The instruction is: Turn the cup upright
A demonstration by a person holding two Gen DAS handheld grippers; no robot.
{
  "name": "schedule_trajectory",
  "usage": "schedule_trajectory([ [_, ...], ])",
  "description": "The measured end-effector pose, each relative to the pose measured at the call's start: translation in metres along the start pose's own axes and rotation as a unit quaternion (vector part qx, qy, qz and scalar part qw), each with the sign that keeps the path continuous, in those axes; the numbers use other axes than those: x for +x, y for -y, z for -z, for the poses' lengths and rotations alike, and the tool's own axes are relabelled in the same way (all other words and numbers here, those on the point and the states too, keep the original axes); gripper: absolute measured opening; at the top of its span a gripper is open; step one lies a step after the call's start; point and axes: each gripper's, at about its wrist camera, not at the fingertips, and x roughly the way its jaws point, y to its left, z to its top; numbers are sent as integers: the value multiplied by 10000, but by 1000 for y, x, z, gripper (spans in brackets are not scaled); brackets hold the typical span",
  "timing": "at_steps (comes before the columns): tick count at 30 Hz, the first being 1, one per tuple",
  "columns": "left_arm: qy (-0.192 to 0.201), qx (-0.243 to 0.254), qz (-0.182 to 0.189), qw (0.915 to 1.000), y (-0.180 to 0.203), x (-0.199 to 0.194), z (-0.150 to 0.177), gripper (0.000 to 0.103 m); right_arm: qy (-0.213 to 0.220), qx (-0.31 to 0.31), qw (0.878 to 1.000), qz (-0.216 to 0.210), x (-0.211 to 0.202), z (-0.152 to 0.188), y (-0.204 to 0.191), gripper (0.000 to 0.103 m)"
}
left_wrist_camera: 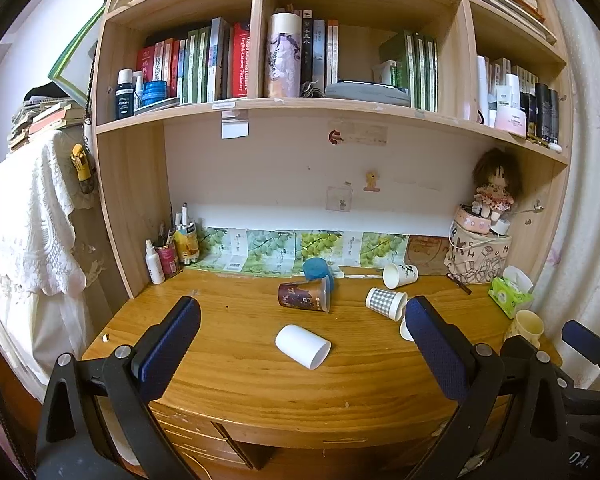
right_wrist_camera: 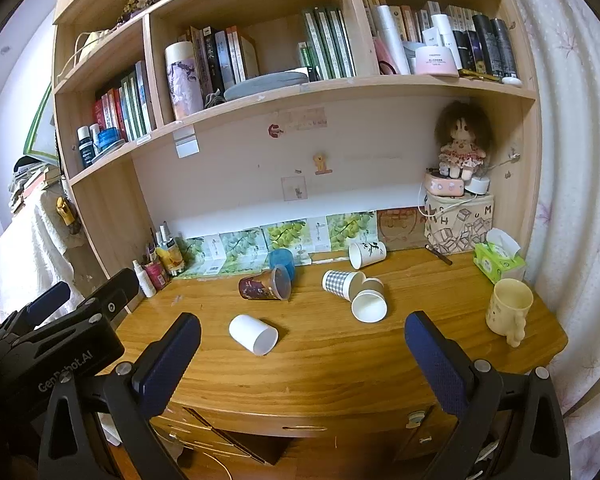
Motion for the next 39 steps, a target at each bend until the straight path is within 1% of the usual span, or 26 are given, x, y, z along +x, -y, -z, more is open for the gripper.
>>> schedule_trajectory([
  [7, -2, -10, 135, 9999, -11, 6, -3, 102, 73, 12, 9999, 101, 2, 1, -18, 102],
  [10, -1, 43, 226, 9997, -20, 8, -4, 102, 57, 20, 9999, 128, 3, 0, -19, 102],
  [15, -53, 161, 352, 9992, -31, 9, -2, 102, 66, 166, 9996, 233, 4, 5, -33, 102],
  [18, -159, 128, 397, 9990, -39, 12, -1, 102, 69, 208, 9993, 294, 3, 10, -41, 102],
  [23, -401, 25, 450, 9982, -49, 21, 1, 102, -44, 254, 9990, 373, 5, 13, -50, 102],
  [30, -685, -300, 400, 9964, -66, 34, 5, 102, -208, 210, 9988, 378, 13, 13, -58, 102],
  [35, -832, -554, 227, 9947, -79, 49, 1, 102, -313, 173, 9990, 252, 25, 11, -60, 102],
  [39, -964, -616, 37, 9934, -86, 63, 0, 102, -359, 170, 9992, 106, 39, 5, -60, 102],
])
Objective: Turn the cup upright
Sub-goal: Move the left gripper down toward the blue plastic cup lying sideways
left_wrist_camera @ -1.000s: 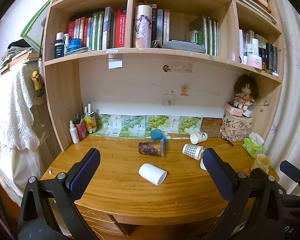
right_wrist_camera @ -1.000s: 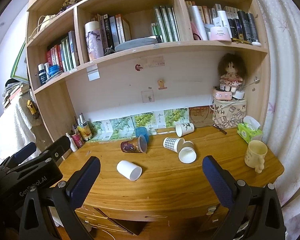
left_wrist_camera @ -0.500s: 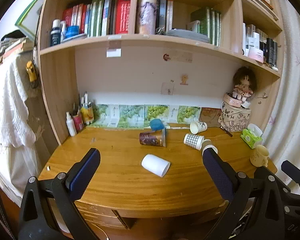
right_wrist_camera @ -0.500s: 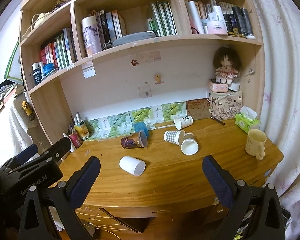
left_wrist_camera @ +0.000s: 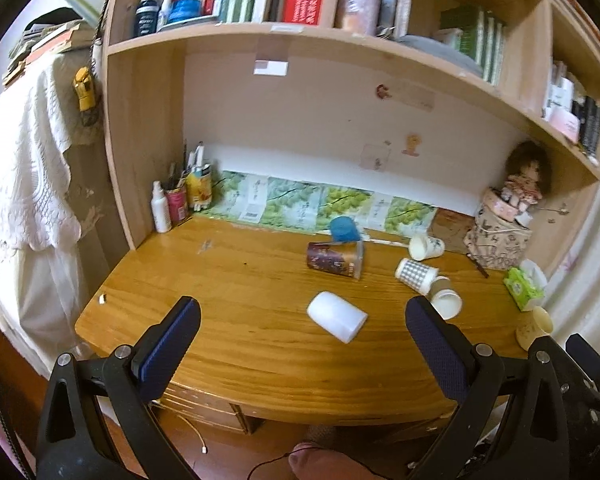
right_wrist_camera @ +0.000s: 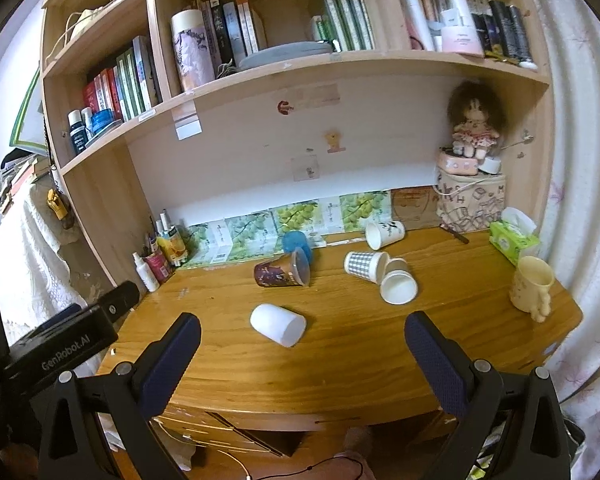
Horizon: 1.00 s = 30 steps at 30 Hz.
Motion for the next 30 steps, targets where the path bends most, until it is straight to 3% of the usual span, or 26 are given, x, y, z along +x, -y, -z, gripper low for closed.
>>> schedule_trajectory([
  [9, -179, -117, -196, 9996, -7, 46, -28, 102, -306, -100, 9989, -348, 59, -26, -6, 102],
  [18, -392, 137, -404, 9983, 6, 103, -62, 102, -549, -130, 9961, -682, 130, -64, -10, 102],
  [30, -919, 438, -351, 9942, 30, 185, -109, 102, -780, 41, 9928, -906, 215, -110, 1, 102],
])
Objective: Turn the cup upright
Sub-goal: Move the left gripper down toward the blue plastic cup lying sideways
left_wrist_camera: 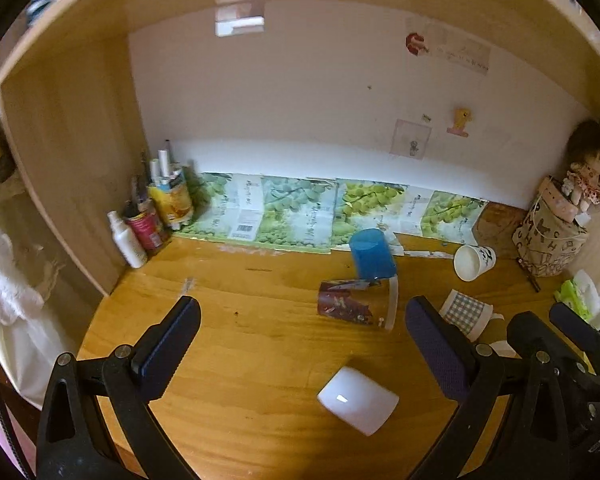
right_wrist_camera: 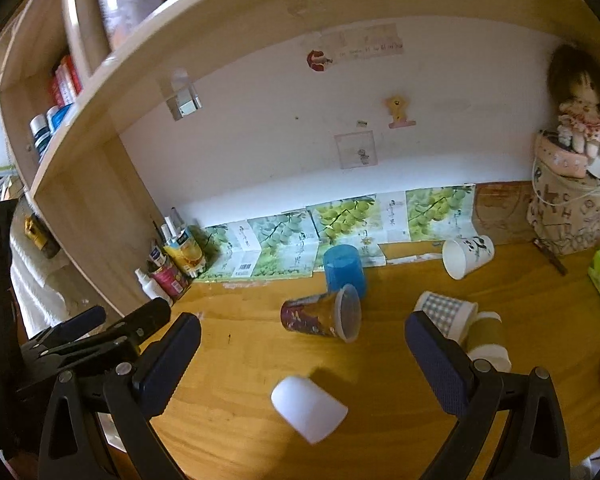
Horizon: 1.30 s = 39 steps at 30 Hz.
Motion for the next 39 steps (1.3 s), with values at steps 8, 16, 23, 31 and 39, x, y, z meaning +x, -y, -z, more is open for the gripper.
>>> schedule_trajectory([
  [8, -471, 168, 327, 9982, 18, 51, -30, 102, -64, 204, 9998, 4, 43, -29, 24, 102],
  [16, -1079, 78, 691, 9917, 26, 109, -55, 102, -196, 275, 9994, -37, 85, -44, 50, 102],
  [23, -1787, -37, 869, 9801, 38, 166, -69, 102, -173, 61, 9998, -26, 119, -48, 68, 102],
  [31, -2315, -127, 886, 9687, 55, 221, -84, 102, -108, -97, 9999, -37, 149, -45, 88, 102],
  [39, -2871, -291, 894, 9533, 62, 262, -78, 102, -157, -237, 9995, -140, 169, -40, 97, 102],
])
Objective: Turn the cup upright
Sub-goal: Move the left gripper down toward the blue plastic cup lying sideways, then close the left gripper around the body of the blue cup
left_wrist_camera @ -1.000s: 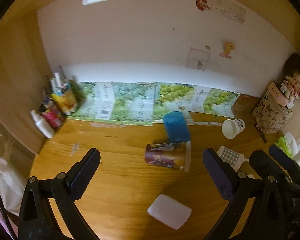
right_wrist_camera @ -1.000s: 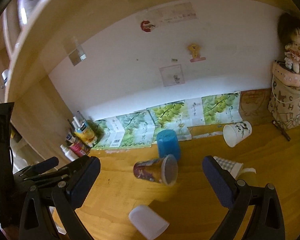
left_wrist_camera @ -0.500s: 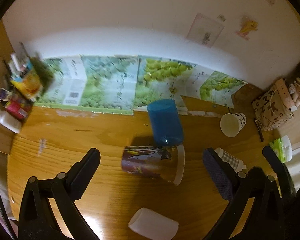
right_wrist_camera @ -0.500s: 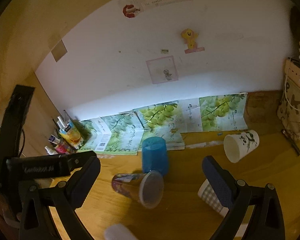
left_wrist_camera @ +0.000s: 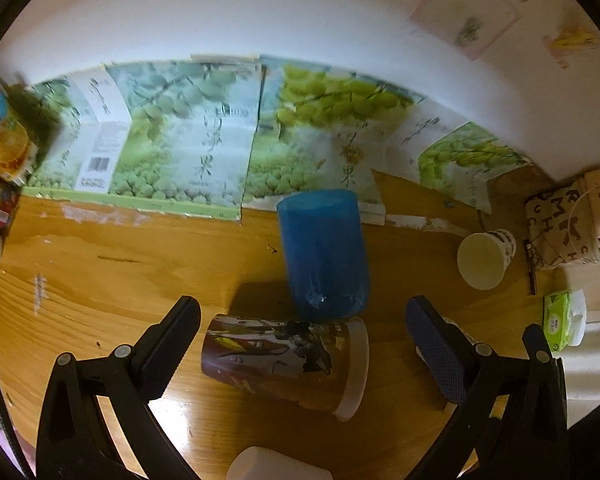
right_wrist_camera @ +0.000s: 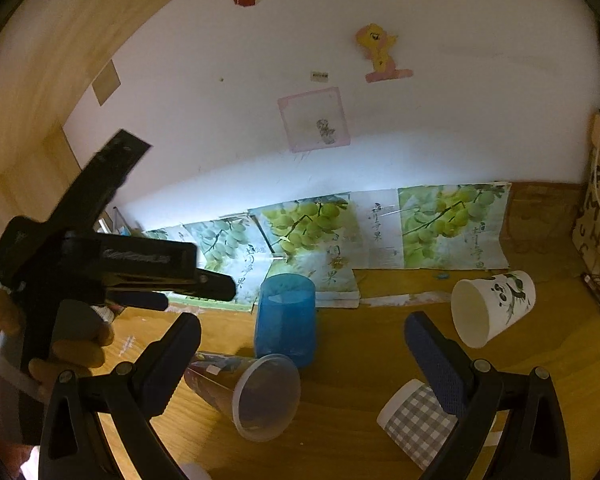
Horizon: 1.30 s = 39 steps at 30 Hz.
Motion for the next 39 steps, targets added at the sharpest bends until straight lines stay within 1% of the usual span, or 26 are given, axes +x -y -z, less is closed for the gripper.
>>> schedule_trajectory([
  [10, -436, -345, 48, 9984, -8, 32, -12, 102, -236, -52, 9997, -76, 22, 2, 3, 102],
  [16, -591, -384, 25, 9975, -10, 46, -15, 102, -377, -103, 9991, -138, 33, 3, 7, 102],
  [25, -808, -366, 39, 9960, -6, 66, -17, 102, -471, -30, 9988, -112, 40, 5, 12, 102],
  [28, -887, -357, 14, 9954, -5, 71, -17, 92, -507, 15, 9987, -96, 42, 5, 15, 102],
  [31, -1008, -441, 137, 9938, -4, 78, -17, 90, -514, 46, 9986, -83, 44, 6, 16, 102],
  [34, -1052, -418, 258, 9932, -1, 80, -17, 85, -528, 60, 9986, -65, 45, 6, 18, 102],
  [35, -1053, -394, 274, 9933, 1, 81, -17, 84, -537, 69, 9985, -57, 46, 6, 18, 102],
  [39, -1072, -255, 286, 9935, 8, 84, -18, 83, -573, 104, 9983, -39, 48, 7, 19, 102],
])
